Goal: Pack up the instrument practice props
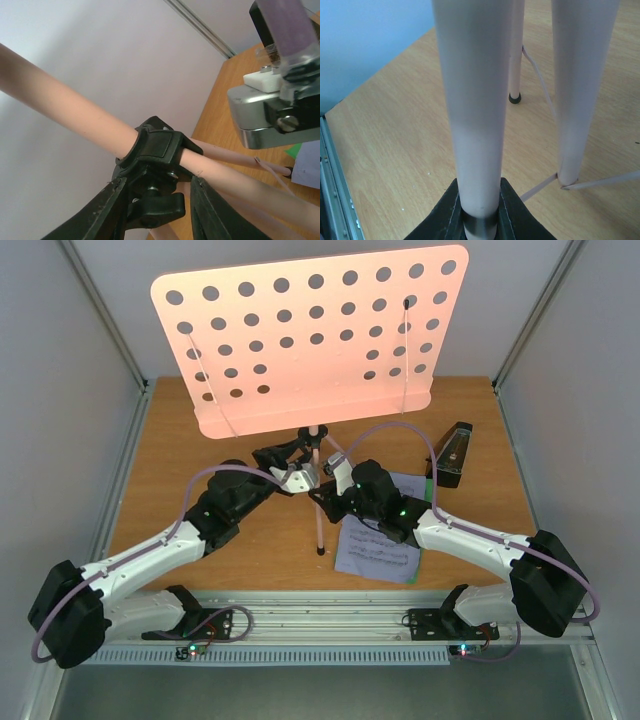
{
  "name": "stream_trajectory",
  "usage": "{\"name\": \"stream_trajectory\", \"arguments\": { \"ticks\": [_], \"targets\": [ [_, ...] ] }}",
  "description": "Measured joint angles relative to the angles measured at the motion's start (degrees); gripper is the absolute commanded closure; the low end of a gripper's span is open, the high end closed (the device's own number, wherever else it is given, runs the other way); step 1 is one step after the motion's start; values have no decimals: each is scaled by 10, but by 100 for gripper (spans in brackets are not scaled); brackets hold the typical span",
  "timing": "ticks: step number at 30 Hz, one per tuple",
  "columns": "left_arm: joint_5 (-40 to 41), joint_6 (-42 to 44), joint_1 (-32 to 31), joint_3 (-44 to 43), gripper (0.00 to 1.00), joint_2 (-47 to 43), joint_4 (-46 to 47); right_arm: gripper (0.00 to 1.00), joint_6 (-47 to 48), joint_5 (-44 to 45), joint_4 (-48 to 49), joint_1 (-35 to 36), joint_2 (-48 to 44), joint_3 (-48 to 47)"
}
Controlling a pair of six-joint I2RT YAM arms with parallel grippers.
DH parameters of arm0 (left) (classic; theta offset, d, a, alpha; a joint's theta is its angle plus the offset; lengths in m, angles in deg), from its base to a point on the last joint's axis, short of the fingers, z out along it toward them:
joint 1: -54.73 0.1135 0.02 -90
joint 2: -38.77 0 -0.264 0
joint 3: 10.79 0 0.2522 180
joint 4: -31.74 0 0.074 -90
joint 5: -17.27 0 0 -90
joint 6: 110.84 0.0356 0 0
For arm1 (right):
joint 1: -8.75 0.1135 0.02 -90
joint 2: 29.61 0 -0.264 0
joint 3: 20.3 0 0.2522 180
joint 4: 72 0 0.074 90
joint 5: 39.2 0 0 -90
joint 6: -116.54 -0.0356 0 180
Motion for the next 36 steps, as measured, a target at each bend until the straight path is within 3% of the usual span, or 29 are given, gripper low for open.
{"name": "stream_trajectory", "arguments": {
  "ticks": [10, 19, 24, 28, 33, 36],
  "targets": [
    [-17, -25, 8, -4, 73, -1, -3, 99, 0, 2, 0, 0, -1, 1],
    [-64, -202, 26, -59, 76, -1, -99, 99, 0, 5, 0, 0, -7, 4],
    [-67, -277, 27, -61, 61, -6, -109, 99, 0, 5, 0, 0, -7, 5],
    [-74, -289, 29, -54, 50, -16, -106, 99, 0, 5, 0, 0, -7, 5],
    [-81, -266, 29, -26, 49, -32, -99, 99, 0, 4, 0, 0, -7, 5],
    [-79, -242, 29, -17, 54, -33, -99, 99, 0, 4, 0, 0, -7, 5]
  ]
}}
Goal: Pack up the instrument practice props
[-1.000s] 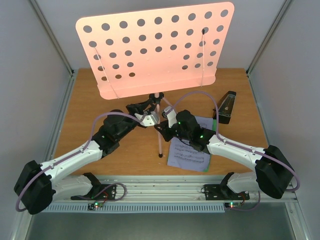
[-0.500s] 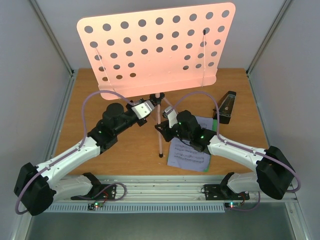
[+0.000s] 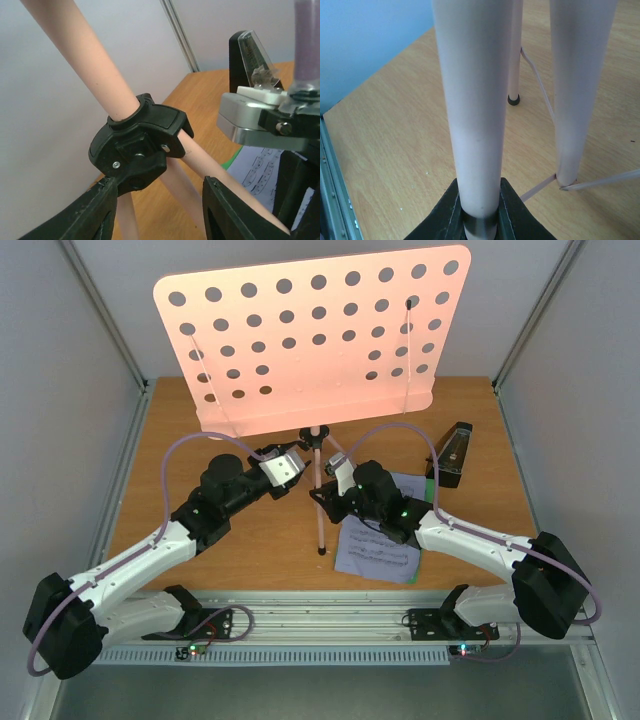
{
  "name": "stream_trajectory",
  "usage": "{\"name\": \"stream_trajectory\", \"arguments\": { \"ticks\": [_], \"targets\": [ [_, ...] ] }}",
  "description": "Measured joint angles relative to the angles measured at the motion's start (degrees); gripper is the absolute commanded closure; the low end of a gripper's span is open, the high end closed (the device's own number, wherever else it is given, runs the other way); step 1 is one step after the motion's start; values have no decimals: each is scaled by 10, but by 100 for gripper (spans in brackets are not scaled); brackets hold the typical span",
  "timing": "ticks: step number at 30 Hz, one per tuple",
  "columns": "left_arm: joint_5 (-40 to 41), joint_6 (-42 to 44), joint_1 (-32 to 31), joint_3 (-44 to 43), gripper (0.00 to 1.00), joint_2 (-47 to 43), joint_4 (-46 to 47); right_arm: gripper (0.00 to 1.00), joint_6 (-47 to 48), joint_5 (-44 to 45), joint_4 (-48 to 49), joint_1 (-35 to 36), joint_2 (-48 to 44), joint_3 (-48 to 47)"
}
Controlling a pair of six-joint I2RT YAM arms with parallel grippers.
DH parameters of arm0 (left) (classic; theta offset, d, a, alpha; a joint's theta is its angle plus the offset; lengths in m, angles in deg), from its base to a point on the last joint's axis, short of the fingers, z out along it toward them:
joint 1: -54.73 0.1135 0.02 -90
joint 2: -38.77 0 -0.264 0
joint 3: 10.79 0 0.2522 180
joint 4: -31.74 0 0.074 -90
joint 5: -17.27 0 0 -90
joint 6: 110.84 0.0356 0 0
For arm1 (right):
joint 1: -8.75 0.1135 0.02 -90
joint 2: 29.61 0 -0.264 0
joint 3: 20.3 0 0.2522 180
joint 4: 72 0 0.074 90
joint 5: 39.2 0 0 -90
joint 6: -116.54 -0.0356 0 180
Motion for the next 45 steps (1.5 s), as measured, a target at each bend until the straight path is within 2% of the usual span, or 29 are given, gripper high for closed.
{"name": "stream_trajectory", "arguments": {
  "ticks": [4, 17, 20, 25, 30, 37, 45],
  "targets": [
    [9, 30, -1, 0, 58, 2, 2, 99, 0, 0, 0, 0, 0, 0],
    [41, 106, -17, 0, 55, 29, 58, 99, 0, -1, 0, 0, 0, 0],
    [45, 118, -19, 0, 60, 34, 69, 99, 0, -1, 0, 0, 0, 0],
    [51, 130, -19, 0, 78, 41, 72, 99, 0, 0, 0, 0, 0, 0],
    [63, 115, -19, -1, 85, 43, 78, 99, 0, 0, 0, 0, 0, 0],
    [63, 21, -19, -1, 95, 43, 76, 99, 0, 0, 0, 0, 0, 0],
    [59, -235, -19, 5, 96, 42, 86, 99, 0, 0, 1, 0, 0, 0]
  ]
}}
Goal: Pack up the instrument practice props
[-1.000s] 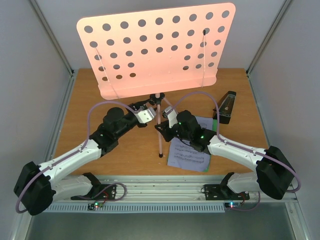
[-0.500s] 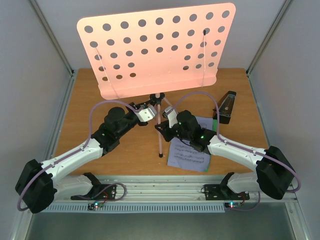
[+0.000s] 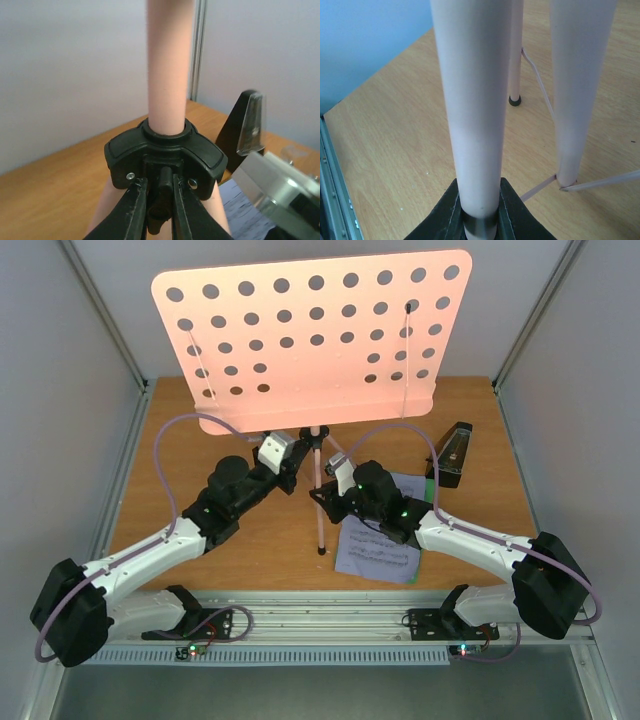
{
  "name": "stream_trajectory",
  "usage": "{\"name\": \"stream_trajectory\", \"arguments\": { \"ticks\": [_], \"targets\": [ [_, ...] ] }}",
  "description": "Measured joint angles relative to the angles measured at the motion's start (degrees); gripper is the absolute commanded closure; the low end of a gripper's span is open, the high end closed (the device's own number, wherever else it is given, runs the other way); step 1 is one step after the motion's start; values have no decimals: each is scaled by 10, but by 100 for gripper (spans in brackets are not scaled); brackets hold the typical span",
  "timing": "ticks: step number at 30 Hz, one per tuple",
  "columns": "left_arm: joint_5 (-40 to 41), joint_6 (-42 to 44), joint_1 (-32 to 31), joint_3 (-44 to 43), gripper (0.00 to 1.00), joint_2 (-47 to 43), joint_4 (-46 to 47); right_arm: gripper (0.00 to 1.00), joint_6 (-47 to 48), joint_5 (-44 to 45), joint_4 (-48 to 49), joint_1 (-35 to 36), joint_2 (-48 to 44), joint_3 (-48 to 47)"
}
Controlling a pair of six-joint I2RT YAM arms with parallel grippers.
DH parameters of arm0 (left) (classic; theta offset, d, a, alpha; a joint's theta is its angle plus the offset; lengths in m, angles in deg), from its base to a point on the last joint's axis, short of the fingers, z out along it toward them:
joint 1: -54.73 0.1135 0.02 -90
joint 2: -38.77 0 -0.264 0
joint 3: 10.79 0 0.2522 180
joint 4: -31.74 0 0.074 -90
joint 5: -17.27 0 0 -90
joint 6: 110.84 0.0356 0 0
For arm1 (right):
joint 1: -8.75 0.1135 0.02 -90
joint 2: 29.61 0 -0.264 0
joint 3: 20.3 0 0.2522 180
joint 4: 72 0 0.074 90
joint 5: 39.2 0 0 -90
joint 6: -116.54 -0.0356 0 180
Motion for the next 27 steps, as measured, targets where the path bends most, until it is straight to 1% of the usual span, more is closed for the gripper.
{"name": "stream_trajectory", "arguments": {
  "ticks": [2, 3, 5, 7, 8, 9, 10, 12, 15, 17, 18, 20, 24, 27],
  "targets": [
    [0, -76, 0, 5, 93, 0, 10, 99, 0, 0, 0, 0, 0, 0],
    [0, -110, 0, 6, 90, 0, 12, 99, 0, 0, 0, 0, 0, 0],
    [-1, -168, 0, 6, 80, 0, 12, 99, 0, 0, 1, 0, 0, 0],
    [-2, -212, 0, 6, 73, 0, 13, 99, 0, 0, 1, 0, -1, 1],
    [-5, -237, 0, 6, 69, -2, 13, 97, 0, 0, 3, 0, -2, 2],
    [-7, -249, -1, 6, 63, -4, 13, 93, 0, 0, 3, 0, -2, 2],
    [-7, -262, -1, 6, 55, -8, 12, 86, 0, 0, 3, 0, -3, 3],
    [-7, -275, -1, 6, 44, -20, 10, 72, 0, 0, 3, 0, -7, 6],
    [-3, -291, -2, 11, 34, -48, 8, 46, -6, -3, -2, 0, -18, 10],
    [5, -290, -2, 22, 29, -75, 8, 33, -10, -5, -7, 2, -34, 10],
    [5, -291, -2, 23, 27, -77, 8, 29, -12, -5, -10, 3, -43, 10],
    [9, -286, -2, 32, 23, -92, 8, 25, -14, -4, -16, 3, -62, 11],
    [12, -271, -2, 52, 18, -121, -5, 19, -14, 8, -34, 3, -110, 17],
    [9, -262, -2, 56, 17, -136, -28, 16, -15, 23, -51, 3, -158, 35]
  ]
}}
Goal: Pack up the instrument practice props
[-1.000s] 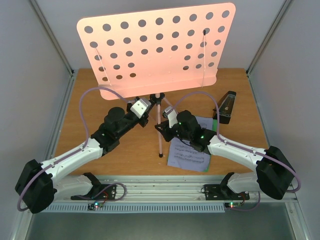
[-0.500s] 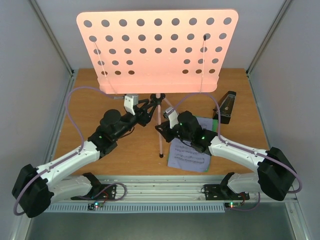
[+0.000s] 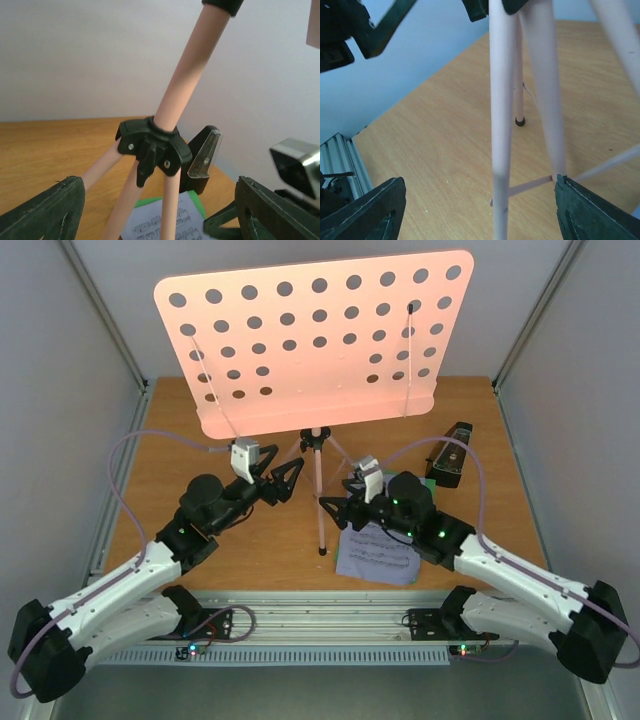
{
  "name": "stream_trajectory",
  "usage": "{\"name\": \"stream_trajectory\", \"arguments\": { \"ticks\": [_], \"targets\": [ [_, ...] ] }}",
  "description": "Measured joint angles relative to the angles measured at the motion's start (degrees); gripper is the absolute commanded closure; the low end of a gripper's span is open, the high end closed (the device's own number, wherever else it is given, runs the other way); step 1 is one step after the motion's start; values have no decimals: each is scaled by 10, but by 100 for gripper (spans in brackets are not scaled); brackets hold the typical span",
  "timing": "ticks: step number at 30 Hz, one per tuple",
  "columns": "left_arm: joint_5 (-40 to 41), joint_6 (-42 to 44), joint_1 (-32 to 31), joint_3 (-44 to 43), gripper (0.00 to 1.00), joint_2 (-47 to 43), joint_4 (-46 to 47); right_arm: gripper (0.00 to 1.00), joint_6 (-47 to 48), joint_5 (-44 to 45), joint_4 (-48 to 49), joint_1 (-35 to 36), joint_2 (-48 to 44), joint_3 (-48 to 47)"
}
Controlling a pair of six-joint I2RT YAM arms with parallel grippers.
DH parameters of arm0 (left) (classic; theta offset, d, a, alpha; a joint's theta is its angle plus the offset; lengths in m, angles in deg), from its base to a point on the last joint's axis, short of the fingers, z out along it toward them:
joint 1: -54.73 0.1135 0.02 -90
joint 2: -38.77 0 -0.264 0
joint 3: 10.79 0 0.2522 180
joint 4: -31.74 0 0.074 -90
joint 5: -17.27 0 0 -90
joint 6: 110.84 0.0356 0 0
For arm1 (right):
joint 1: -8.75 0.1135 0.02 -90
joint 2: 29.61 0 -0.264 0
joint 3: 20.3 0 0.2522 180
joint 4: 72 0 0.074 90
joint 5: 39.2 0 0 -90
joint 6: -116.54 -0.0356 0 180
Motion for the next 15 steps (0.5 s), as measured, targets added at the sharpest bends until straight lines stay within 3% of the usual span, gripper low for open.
{"name": "stream_trajectory", "arguments": {
  "ticks": [4, 7, 11, 15],
  "targets": [
    [-14, 5, 0, 12, 16, -11, -20, 16, -15, 1, -5, -19, -71, 36],
    [-48, 5, 0, 35, 18, -12, -17, 21, -41, -26, 12, -74, -97, 55],
    [-106, 13, 0, 62, 27, -5, -16, 29, -107, -100, 89, -181, -79, 86],
    [-142, 21, -3, 68, 33, 7, -15, 35, -142, -142, 150, -211, -35, 92]
  ]
}}
